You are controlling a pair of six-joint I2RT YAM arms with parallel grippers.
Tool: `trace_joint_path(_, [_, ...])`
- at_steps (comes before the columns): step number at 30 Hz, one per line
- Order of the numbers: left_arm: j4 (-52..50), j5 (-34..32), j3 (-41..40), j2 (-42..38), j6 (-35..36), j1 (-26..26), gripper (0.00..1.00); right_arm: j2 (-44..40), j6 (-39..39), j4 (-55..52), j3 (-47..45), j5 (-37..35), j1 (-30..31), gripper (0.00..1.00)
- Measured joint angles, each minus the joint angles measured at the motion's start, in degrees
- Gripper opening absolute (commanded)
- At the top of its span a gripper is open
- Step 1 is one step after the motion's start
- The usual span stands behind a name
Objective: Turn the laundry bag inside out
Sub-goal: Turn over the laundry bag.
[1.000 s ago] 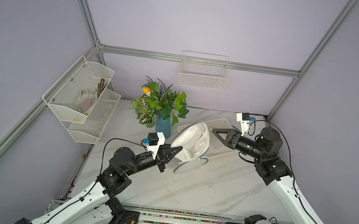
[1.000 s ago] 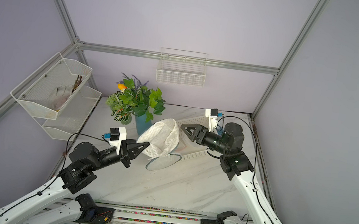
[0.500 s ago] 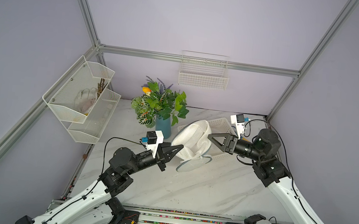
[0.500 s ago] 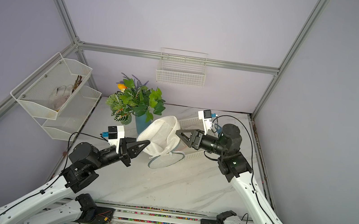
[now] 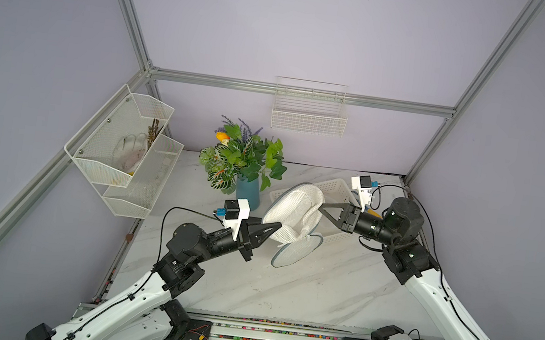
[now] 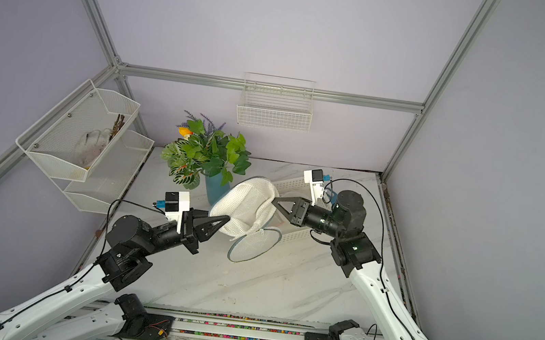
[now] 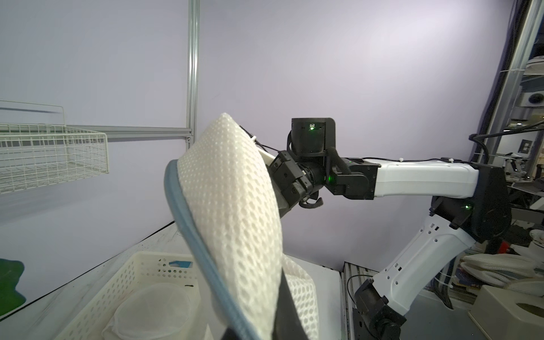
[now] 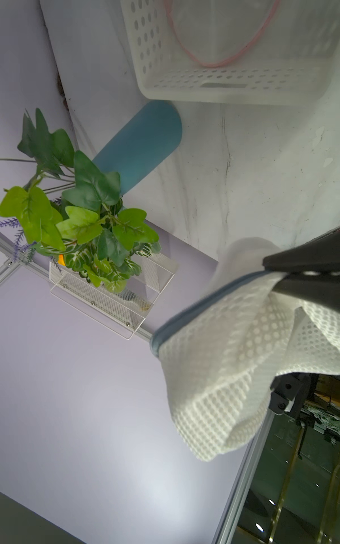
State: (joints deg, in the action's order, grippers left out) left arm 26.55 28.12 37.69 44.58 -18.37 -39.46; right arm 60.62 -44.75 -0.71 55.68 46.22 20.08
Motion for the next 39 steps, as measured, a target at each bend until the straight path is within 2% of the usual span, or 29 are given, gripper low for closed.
trace_joint_path(5, [4.22, 4.13, -0.11, 1.51, -2.4, 0.0, 0.0, 2.4, -0.22, 2.45, -5.07, 2.29, 0.0, 0.0])
trace_joint_path(6, [5.31, 4.79, -0.11, 2.45, -3.21, 0.0, 0.0, 2.86, -0.37, 3.3, -6.19, 3.19, 0.13, 0.03])
trace_joint_path(8, [6.88, 5.64, -0.11, 4.22, -3.76, 0.0, 0.0, 3.76, -0.57, 4.37, -8.15, 4.59, 0.61, 0.14])
trace_joint_path(10, [7.65, 5.97, -0.11, 5.84, -3.48, 0.0, 0.0, 4.0, -0.92, 4.98, -9.62, 5.84, 1.2, 0.35])
trace_joint_path(12, [7.19, 5.25, -0.09, 6.43, -1.88, 0.0, 0.0, 3.96, -0.76, 4.9, -9.94, 6.03, 1.22, 0.5])
trace_joint_path(13, [6.75, 4.57, -0.09, 6.38, -1.07, -0.07, 0.0, 3.69, -0.13, 4.37, -9.84, 5.7, 1.14, 0.55])
trace_joint_path(17, [2.21, 0.46, -0.07, 5.88, 3.67, -0.11, 0.0, 0.98, 4.39, -2.38, -6.67, 0.63, -0.63, 0.63])
trace_joint_path(22, [-3.19, -2.95, -0.11, 5.75, 7.54, -0.04, 0.0, -4.98, 15.63, -9.84, -1.44, -11.13, -1.62, 0.64])
trace_joint_path(25, [-5.27, -2.91, -0.11, 5.75, 8.59, 0.22, 0.0, -8.28, 22.67, -10.49, -1.38, -15.17, -1.62, 0.64])
trace_joint_path(32, [-7.28, -0.17, -0.11, 5.75, 8.94, 2.16, 0.0, -8.66, 36.63, -5.22, -3.65, -14.8, -0.94, 0.59])
trace_joint_path(39, [-7.54, 2.08, -0.11, 5.79, 7.76, 2.67, 0.0, -5.25, 45.59, 2.29, -3.89, -15.17, 4.96, 0.55])
